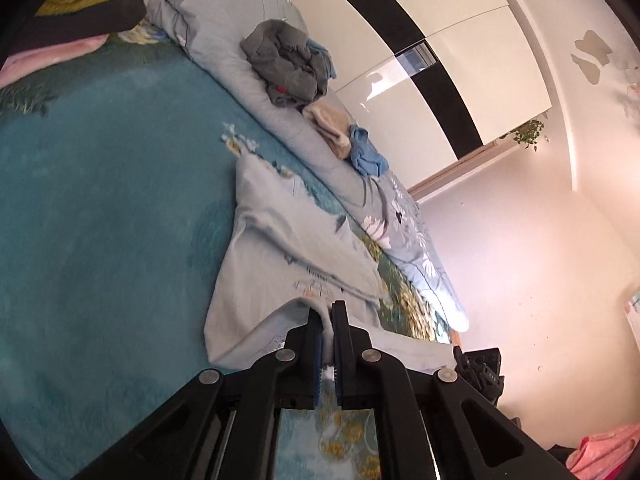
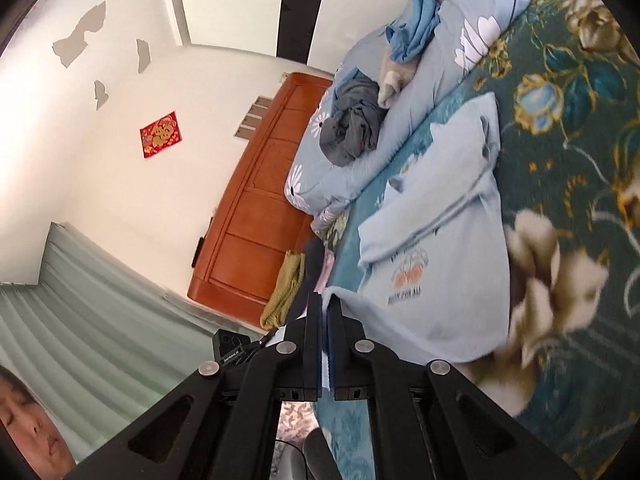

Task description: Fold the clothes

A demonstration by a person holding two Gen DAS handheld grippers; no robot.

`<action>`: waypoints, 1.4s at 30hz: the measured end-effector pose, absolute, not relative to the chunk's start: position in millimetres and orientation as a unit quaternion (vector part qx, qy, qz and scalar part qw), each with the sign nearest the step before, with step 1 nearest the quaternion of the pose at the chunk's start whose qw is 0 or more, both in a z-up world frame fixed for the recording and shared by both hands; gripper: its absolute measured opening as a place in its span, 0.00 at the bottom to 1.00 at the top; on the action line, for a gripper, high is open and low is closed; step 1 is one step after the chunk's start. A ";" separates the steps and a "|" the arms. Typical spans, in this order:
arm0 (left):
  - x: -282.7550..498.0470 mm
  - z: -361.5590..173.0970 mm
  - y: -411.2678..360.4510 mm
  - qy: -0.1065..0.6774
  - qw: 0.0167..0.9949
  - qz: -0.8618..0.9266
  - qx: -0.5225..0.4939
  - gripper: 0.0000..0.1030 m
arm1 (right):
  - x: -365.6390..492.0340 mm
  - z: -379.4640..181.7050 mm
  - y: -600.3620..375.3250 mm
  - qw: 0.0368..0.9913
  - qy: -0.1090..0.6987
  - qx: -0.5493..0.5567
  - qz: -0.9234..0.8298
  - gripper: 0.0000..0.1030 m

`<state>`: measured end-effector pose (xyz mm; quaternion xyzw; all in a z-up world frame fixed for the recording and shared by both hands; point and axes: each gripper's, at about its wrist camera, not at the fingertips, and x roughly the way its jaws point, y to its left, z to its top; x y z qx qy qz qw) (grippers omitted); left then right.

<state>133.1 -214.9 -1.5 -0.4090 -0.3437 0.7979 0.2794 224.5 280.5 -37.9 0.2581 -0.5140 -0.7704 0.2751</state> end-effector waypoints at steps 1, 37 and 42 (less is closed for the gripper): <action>117.0 2.3 -209.7 -0.342 0.274 0.801 -0.409 0.04 | 212.7 -36.5 284.9 0.269 -0.515 0.256 -0.773 0.02; -79.4 -70.9 -165.9 -0.381 0.180 0.774 -0.472 0.60 | 43.5 -94.8 341.8 0.131 -0.532 0.355 -0.757 0.34; -79.2 -79.2 -157.2 -0.355 0.184 0.771 -0.496 0.58 | 40.3 -96.1 328.1 0.135 -0.497 0.397 -0.760 0.30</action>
